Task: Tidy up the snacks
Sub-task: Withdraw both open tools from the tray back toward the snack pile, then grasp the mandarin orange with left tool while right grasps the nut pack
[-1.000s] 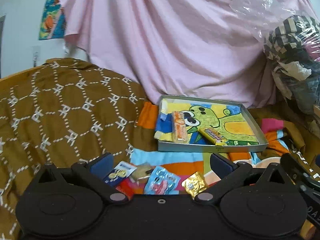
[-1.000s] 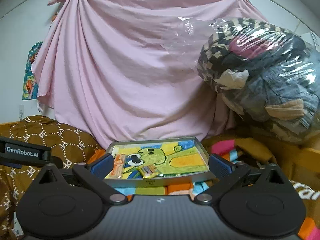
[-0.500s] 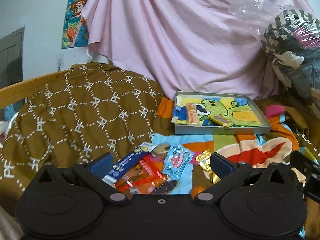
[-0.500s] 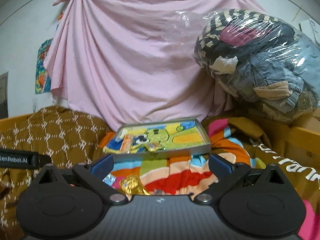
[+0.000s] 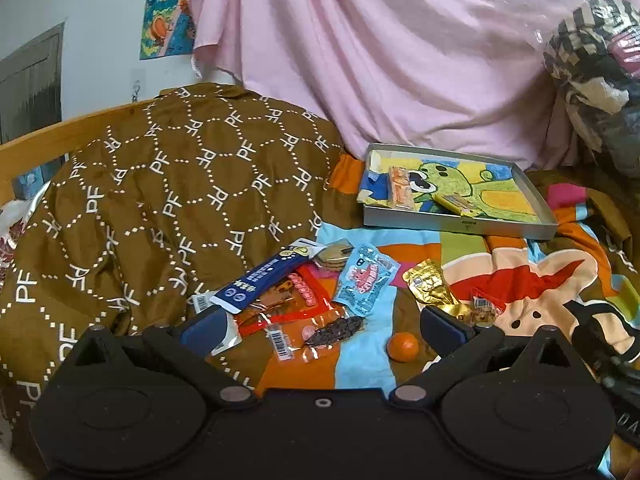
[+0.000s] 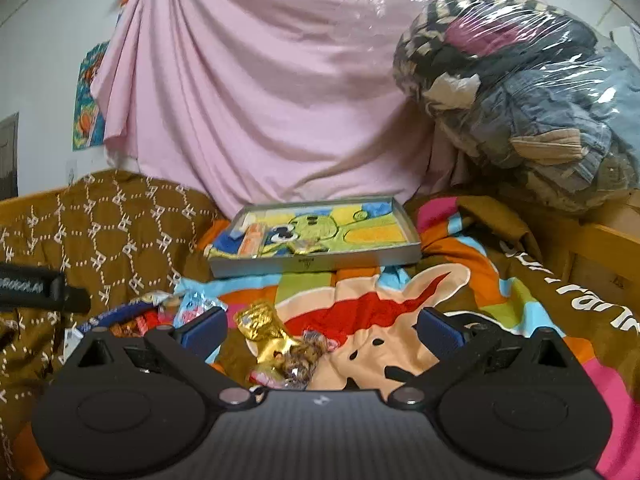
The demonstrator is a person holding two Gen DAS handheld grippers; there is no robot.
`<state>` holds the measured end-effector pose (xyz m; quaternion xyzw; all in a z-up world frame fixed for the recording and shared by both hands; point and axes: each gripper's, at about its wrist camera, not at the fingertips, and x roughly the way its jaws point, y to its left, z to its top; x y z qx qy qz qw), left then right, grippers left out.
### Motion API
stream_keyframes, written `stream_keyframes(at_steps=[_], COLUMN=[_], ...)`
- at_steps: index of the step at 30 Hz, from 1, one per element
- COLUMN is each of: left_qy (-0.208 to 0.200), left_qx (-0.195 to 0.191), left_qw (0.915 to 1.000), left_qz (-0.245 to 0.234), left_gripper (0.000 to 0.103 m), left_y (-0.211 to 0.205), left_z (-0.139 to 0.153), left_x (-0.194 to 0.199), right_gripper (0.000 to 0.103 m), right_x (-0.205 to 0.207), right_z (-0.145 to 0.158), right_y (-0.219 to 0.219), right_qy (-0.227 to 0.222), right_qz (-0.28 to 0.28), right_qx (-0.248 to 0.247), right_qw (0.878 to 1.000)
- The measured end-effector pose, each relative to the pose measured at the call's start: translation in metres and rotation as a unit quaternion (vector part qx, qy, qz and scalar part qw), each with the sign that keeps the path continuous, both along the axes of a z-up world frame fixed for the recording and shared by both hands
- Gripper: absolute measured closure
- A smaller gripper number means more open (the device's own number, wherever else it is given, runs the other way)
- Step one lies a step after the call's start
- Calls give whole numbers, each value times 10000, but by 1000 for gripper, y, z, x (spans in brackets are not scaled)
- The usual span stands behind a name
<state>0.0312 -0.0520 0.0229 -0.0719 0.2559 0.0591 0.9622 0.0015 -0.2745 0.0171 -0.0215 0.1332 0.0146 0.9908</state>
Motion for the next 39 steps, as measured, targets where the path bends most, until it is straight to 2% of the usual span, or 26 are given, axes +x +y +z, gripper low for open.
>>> stream_keyframes(at_steps=[6,12,18,23,27,34,39], left_qy=[88,191,290,285,260,217,432], left_qx=[142,169,380,522,675,557,430], left_qw=[9998,9991,9941,9840,9722,9586,9500], left_qz=[-144,-336,-976,-1680,-2227,-2785,-3064], left_gripper=[1,1,1,1,1,1,1], left_y=[-9,0,11,14,8,1,-4], left_z=[-13,-31,-51,-65,-78,-94,-104], left_x=[13,33,63,89,108,128,142], right_gripper=[0,0,0,0,0,0,1], right_x=[2,14,37,68,96,149,168], right_z=[-3,-8,-16,-25,-34,-55,-67], right_y=[0,2,8,15,15,9,10], right_qy=[108,330,608,854,1030,1354,1627], right_qz=[-82,-148,-89,36,185,338,538], right_qx=[18,-79,-160,-359,-501,-415,-264], right_qw=[9999,9993,9980,9957,9932,9894,9849])
